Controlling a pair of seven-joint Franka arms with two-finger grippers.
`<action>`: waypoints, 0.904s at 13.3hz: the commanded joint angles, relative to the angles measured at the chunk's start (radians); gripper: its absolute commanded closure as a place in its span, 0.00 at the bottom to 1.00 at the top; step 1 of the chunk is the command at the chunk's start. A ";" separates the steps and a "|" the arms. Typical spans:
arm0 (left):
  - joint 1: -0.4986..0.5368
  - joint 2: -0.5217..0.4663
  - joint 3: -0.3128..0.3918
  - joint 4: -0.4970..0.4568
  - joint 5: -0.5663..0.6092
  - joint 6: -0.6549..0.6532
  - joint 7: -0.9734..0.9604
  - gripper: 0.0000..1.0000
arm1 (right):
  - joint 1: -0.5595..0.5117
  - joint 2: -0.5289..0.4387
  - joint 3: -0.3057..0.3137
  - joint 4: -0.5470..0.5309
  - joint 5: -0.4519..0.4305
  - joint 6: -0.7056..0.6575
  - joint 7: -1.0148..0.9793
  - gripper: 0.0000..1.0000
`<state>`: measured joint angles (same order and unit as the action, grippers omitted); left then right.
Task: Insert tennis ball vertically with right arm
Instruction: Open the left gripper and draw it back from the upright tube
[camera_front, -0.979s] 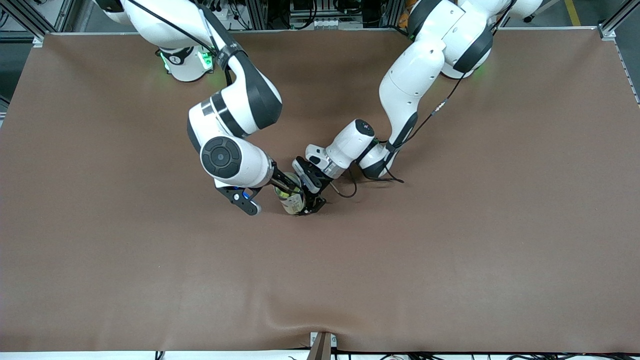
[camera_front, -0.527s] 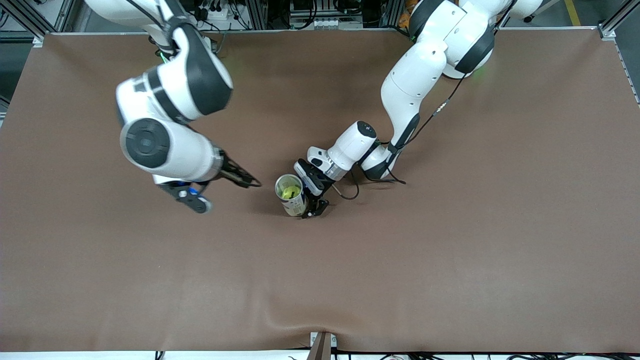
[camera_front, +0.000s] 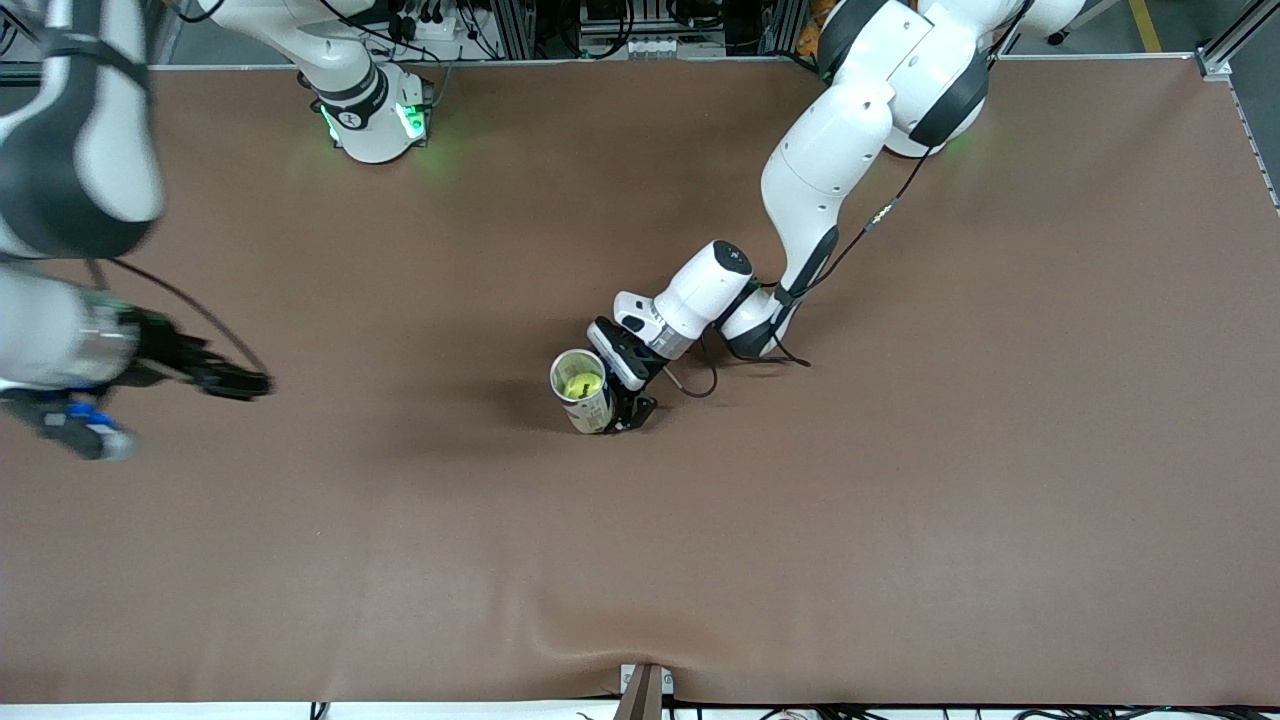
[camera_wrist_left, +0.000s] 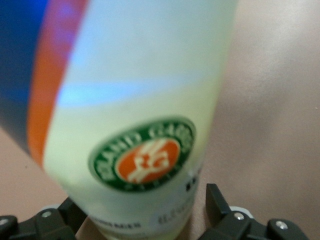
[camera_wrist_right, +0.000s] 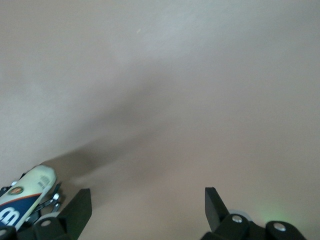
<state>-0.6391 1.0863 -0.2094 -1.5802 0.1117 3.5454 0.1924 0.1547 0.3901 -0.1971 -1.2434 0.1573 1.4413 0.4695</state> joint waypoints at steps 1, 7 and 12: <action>0.004 -0.066 -0.002 -0.087 -0.014 0.009 -0.022 0.00 | -0.085 -0.020 0.022 0.025 -0.033 -0.006 -0.084 0.00; 0.025 -0.124 -0.002 -0.162 -0.010 0.007 -0.030 0.00 | -0.161 -0.017 0.030 0.067 -0.028 0.002 -0.158 0.00; 0.065 -0.216 -0.005 -0.294 -0.003 0.001 -0.034 0.00 | -0.150 -0.020 0.054 0.079 -0.022 0.039 -0.161 0.00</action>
<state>-0.5896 0.9511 -0.2094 -1.7717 0.1117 3.5489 0.1685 0.0106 0.3768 -0.1665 -1.1792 0.1400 1.4639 0.3191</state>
